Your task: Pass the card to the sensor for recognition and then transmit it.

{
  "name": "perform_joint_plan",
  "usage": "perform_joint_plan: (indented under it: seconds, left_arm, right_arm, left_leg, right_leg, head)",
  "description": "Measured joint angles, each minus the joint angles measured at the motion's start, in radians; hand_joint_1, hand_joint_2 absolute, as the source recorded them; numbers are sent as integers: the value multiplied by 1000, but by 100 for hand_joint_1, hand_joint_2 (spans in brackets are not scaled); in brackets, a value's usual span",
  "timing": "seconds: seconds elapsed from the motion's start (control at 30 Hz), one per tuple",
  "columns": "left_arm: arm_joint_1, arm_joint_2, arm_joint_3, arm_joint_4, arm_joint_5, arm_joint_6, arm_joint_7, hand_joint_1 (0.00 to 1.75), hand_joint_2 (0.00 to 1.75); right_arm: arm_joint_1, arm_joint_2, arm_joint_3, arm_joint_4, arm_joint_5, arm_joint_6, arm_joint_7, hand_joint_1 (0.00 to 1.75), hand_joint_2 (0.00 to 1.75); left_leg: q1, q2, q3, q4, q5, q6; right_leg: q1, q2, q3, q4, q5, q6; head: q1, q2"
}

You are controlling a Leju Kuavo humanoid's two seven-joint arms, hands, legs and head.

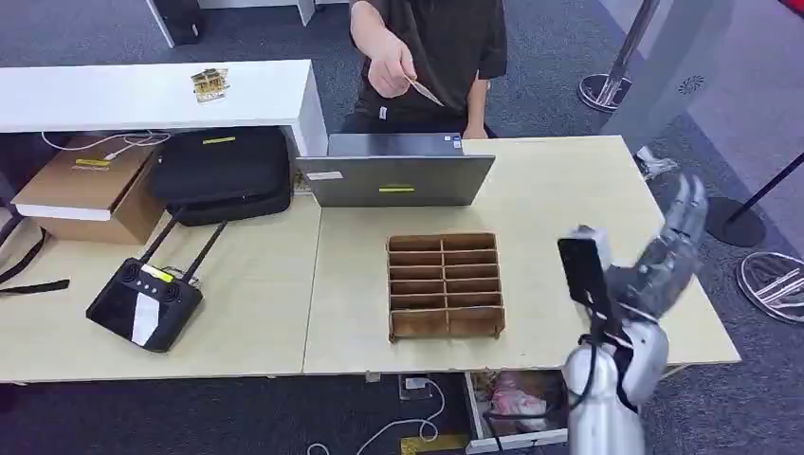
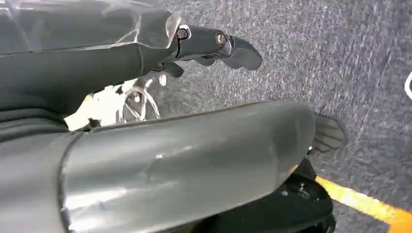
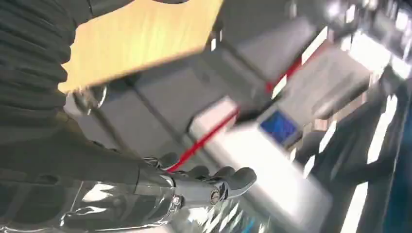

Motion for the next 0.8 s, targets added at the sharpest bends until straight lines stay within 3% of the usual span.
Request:
perform_joint_plan:
  seconds: [0.07, 0.27, 0.47, 0.77, 0.8]
  left_arm:
    - [-11, 2, -17, 0, -23, -10, 18, 0, 0]
    - [-22, 2, -50, 0, -40, -11, 20, 0, 0]
    - [-3, -4, -51, 0, -32, 2, 29, 0, 0]
    - [10, -7, -51, 0, -32, -3, 27, 0, 0]
    - [10, -7, -51, 0, -31, -4, 27, 0, 0]
  right_arm:
    - [-167, -5, 71, 169, 25, 80, 43, 0, 175]
    - [-486, 5, 196, 516, 34, 139, 58, 0, 175]
    - [-594, 15, 259, 670, 48, 157, 57, 0, 175]
    - [-629, 16, 301, 764, 61, 136, 62, 0, 175]
    - [-629, 16, 303, 770, 61, 134, 60, 115, 175]
  left_leg:
    - [0, -1, -3, 0, 4, 0]
    - [1, -8, -5, 0, 7, -1]
    - [1, -8, -5, 0, 4, -1]
    - [1, -8, -6, 0, 3, 0]
    - [1, -8, -6, 0, 3, 0]
  right_leg:
    - [0, -2, -3, 1, 2, 0]
    - [1, -8, -3, 1, 2, -1]
    - [1, -8, -3, 1, 0, -1]
    - [1, -8, -3, 0, 0, -1]
    - [1, -8, -3, 0, 0, -1]
  head:
    - [0, 0]
    - [0, 0]
    - [0, 0]
    - [0, 0]
    - [0, 0]
